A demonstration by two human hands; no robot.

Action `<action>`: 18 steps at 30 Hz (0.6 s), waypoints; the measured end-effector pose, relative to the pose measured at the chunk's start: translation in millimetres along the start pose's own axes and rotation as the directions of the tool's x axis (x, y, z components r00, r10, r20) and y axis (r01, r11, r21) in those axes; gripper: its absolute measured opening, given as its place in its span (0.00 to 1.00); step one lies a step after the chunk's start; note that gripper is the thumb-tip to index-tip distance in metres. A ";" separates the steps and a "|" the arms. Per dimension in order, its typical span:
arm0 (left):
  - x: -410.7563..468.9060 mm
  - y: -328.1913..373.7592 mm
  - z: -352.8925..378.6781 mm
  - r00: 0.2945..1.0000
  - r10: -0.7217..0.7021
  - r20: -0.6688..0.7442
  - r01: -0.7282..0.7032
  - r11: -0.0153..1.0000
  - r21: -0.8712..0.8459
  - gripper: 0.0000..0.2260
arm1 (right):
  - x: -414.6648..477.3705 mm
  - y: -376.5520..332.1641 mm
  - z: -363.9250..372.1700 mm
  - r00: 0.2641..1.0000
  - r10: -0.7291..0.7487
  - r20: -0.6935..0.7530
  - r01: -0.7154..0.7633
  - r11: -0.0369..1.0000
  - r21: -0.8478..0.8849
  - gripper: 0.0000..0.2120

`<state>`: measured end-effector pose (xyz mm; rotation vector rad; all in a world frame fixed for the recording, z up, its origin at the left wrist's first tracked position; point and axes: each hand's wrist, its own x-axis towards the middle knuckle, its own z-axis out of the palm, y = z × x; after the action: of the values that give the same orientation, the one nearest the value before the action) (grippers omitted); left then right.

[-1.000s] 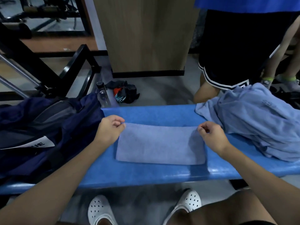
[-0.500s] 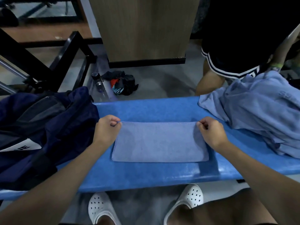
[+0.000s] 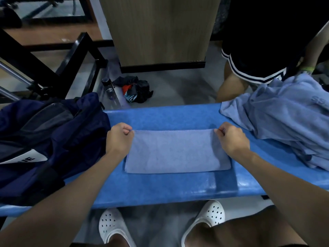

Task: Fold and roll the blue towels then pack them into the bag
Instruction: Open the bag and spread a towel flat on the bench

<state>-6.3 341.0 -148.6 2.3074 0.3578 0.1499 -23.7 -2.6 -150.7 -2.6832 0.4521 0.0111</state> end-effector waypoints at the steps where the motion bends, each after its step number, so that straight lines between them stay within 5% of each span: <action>1: -0.6 -0.1 0.9 1.000 0.022 0.015 -0.023 1.000 0.018 0.06 | 0.5 -2.1 -1.2 1.000 0.011 0.015 -0.011 1.000 0.005 0.12; 4: -8.2 -1.9 3.0 0.957 0.287 0.044 -0.290 0.934 0.209 0.14 | -8.5 -9.7 -2.9 1.000 -0.014 0.002 0.014 1.000 -0.026 0.16; 7: -27.4 5.0 8.1 0.775 0.607 0.175 -0.624 0.694 0.359 0.19 | -37.6 -15.9 11.6 0.936 -0.334 -0.109 0.299 0.921 -0.248 0.26; 11: -53.4 8.1 24.5 0.705 0.484 0.519 -0.696 0.615 0.372 0.32 | -66.0 -19.8 36.1 0.872 -0.464 0.154 0.489 0.826 -0.282 0.38; 18: -54.0 -15.7 22.6 0.739 0.346 0.578 -0.651 0.588 0.479 0.30 | -56.9 -9.1 40.2 0.863 -0.451 0.227 0.505 0.793 -0.341 0.42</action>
<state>-56.2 319.4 -175.4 2.9995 -0.6298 -0.2564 -72.3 39.2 -179.5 -3.0859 -0.3272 0.1481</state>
